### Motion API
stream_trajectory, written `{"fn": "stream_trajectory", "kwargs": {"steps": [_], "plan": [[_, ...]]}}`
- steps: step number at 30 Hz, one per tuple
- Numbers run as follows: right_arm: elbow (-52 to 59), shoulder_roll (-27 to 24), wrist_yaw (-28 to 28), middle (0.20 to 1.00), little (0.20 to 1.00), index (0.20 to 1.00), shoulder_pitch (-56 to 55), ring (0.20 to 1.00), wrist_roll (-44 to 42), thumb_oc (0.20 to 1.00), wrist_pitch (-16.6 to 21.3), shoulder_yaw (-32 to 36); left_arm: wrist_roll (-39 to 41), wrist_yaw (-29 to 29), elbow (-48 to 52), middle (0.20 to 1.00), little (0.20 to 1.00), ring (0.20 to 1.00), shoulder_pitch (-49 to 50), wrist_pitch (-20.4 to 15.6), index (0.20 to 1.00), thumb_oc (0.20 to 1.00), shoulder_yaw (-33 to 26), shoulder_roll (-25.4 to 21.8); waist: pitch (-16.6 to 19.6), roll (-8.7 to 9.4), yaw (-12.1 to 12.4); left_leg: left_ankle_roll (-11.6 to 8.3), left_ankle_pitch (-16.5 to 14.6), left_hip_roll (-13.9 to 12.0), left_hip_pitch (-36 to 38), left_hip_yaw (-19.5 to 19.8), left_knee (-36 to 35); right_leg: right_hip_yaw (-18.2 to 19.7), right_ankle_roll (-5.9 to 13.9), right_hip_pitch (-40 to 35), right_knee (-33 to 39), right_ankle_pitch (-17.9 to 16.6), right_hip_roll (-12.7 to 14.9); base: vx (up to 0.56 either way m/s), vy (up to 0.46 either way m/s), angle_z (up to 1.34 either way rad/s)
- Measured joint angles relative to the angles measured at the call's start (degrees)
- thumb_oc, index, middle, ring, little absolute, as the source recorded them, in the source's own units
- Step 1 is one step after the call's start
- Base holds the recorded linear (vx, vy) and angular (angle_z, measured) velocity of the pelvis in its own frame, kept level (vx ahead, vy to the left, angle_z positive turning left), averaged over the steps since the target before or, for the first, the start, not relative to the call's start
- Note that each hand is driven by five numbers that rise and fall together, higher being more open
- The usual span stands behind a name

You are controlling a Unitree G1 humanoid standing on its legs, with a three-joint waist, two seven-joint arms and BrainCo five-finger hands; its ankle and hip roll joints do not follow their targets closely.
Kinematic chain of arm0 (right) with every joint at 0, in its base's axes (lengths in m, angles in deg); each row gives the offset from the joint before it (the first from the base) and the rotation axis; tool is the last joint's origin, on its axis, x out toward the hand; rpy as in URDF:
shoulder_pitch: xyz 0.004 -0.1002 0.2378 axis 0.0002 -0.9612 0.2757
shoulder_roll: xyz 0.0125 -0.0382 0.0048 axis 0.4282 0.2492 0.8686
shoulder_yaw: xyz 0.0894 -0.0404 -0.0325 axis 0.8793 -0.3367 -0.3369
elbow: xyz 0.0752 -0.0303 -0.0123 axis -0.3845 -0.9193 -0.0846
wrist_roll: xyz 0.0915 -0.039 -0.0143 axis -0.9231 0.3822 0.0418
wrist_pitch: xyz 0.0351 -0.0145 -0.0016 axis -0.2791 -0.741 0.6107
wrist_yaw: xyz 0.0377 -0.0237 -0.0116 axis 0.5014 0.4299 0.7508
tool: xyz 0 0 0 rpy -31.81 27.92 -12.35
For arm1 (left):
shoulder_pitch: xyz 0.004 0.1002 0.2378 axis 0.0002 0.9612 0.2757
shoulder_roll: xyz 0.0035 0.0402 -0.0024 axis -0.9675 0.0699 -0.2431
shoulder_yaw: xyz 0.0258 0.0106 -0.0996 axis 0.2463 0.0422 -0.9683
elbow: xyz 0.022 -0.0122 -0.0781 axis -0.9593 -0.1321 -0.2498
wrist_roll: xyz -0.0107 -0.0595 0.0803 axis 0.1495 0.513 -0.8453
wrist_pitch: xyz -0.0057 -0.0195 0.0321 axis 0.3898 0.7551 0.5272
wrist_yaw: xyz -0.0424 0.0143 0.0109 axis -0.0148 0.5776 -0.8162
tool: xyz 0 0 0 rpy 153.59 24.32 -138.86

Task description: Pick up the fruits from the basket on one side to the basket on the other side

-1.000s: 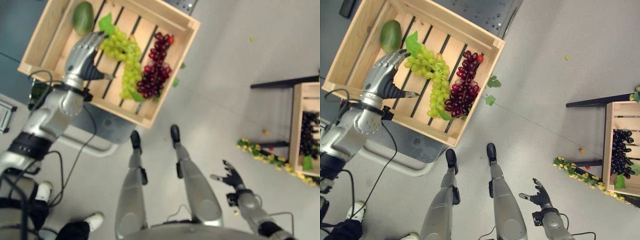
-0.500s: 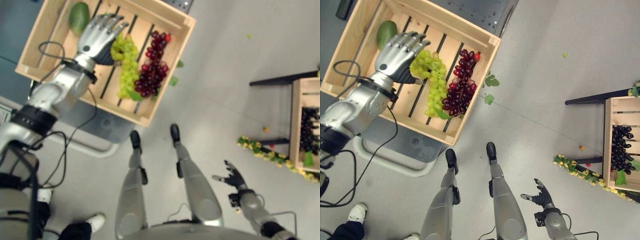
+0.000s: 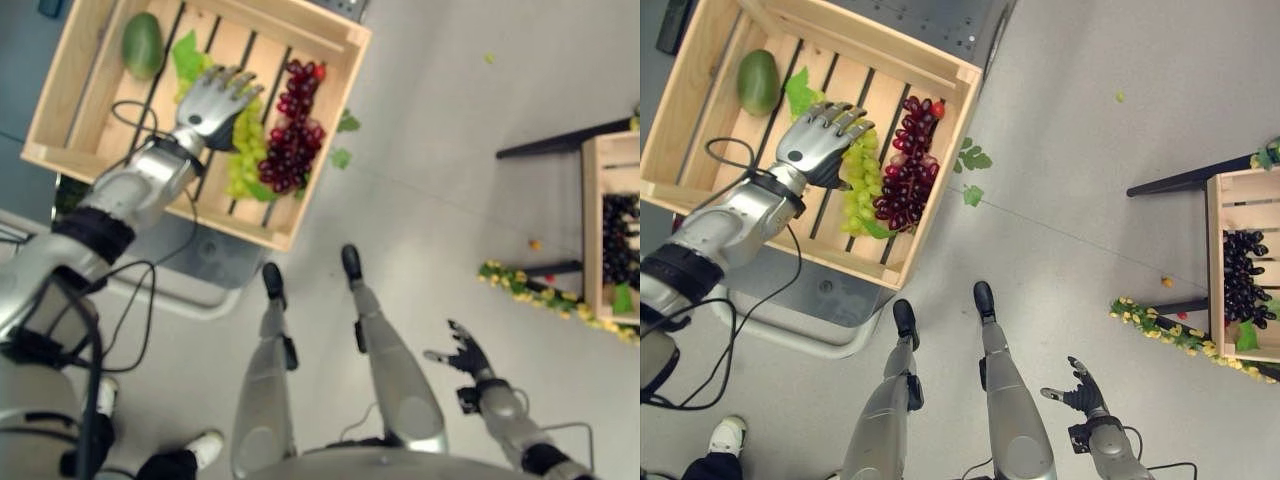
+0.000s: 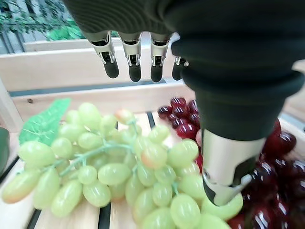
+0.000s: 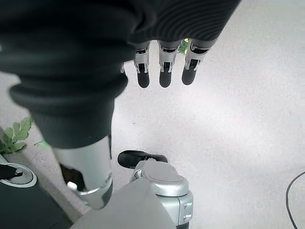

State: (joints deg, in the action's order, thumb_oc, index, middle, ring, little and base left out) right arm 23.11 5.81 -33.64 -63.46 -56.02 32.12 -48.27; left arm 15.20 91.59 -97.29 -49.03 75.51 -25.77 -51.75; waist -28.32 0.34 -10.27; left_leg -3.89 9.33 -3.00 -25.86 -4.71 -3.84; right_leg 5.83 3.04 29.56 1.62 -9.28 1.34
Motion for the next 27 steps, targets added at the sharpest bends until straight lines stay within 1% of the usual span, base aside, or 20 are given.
{"fn": "stream_trajectory", "kwargs": {"steps": [5,6,8,11,12,15,20,27], "plan": [[-0.03,-0.25,-0.63,1.000,1.000,1.000,-0.38,1.000,-0.04,1.000,0.13,0.01,-0.01,0.07,-3.69,1.000,1.000,1.000,-1.64,0.19,1.000,1.000,0.79,0.77,-0.02,-0.04,-0.49,-0.06,0.04,-0.01,-0.61,-0.01,-0.09,0.07,-0.07,0.93,0.07,-0.45,-0.05,0.00,-0.001,-0.07],[0.00,-0.33,-0.69,1.000,1.000,1.000,-0.37,1.000,-0.06,1.000,0.20,0.00,-0.01,0.18,-4.29,1.000,1.000,1.000,-1.95,0.48,1.000,1.000,0.98,0.77,-0.04,-0.07,-1.09,-0.07,0.05,0.01,-0.80,-0.01,-0.06,0.04,-0.06,1.08,0.07,-0.46,-0.04,0.00,0.000,0.00],[0.00,-0.37,-0.90,1.000,1.000,1.000,-0.38,1.000,-0.10,1.000,0.47,-0.01,-0.01,0.36,-5.73,1.000,1.000,1.000,-2.48,1.12,1.000,1.000,1.53,0.77,-0.06,-0.11,-1.41,-0.07,0.06,0.04,-0.97,-0.02,-0.06,0.12,-0.08,1.33,0.06,-0.54,-0.02,0.00,-0.002,-0.02],[0.02,-0.51,-0.97,1.000,1.000,1.000,-0.41,1.000,-0.17,1.000,0.66,-0.07,-0.06,0.64,-6.87,1.000,1.000,1.000,-3.79,1.32,1.000,1.000,3.39,0.79,-0.22,-0.40,-1.37,-0.07,0.06,0.04,-1.27,-0.05,-0.06,0.19,-0.26,1.71,0.06,-0.68,-0.03,0.00,-0.004,-0.01],[0.04,-0.63,-0.97,1.000,1.000,1.000,-0.41,1.000,-0.17,1.000,0.77,-0.10,-0.44,0.62,-7.82,1.000,1.000,1.000,-5.19,1.32,1.000,1.000,5.11,0.79,-0.36,-0.65,-1.35,-0.07,0.07,0.06,-1.66,-0.03,0.01,0.14,-0.28,2.04,0.03,-0.72,-0.02,0.00,0.000,0.00],[0.01,-0.74,-0.99,1.000,1.000,1.000,-0.41,1.000,-0.22,1.000,1.07,-0.37,-0.58,0.66,-9.85,1.000,1.000,1.000,-7.27,1.36,1.000,1.000,6.70,0.93,-0.50,-0.93,-1.40,-0.04,0.09,0.09,-2.04,-0.05,0.04,0.16,-0.41,2.57,-0.13,-0.92,0.01,0.00,-0.002,-0.03],[0.00,-0.85,-1.00,1.000,1.000,1.000,-0.41,1.000,-0.45,1.000,1.78,-0.47,-1.28,0.68,-10.73,1.000,1.000,1.000,-8.95,1.48,1.000,1.000,7.35,0.93,-0.51,-0.94,-1.45,-0.04,0.09,0.10,-2.02,-0.08,0.04,0.20,-0.41,2.66,-0.18,-0.92,0.01,0.00,0.000,-0.01],[-0.06,-0.88,-0.97,1.000,1.000,1.000,-0.40,1.000,-0.76,1.000,2.19,-0.69,-2.07,0.68,-14.88,1.000,1.000,1.000,-9.17,1.41,1.000,1.000,9.38,0.19,-0.51,-0.96,-1.28,-0.04,0.09,0.17,-2.12,-0.93,-0.03,0.89,-0.37,3.32,-0.45,-0.94,-0.01,0.01,0.001,-0.03]]}}
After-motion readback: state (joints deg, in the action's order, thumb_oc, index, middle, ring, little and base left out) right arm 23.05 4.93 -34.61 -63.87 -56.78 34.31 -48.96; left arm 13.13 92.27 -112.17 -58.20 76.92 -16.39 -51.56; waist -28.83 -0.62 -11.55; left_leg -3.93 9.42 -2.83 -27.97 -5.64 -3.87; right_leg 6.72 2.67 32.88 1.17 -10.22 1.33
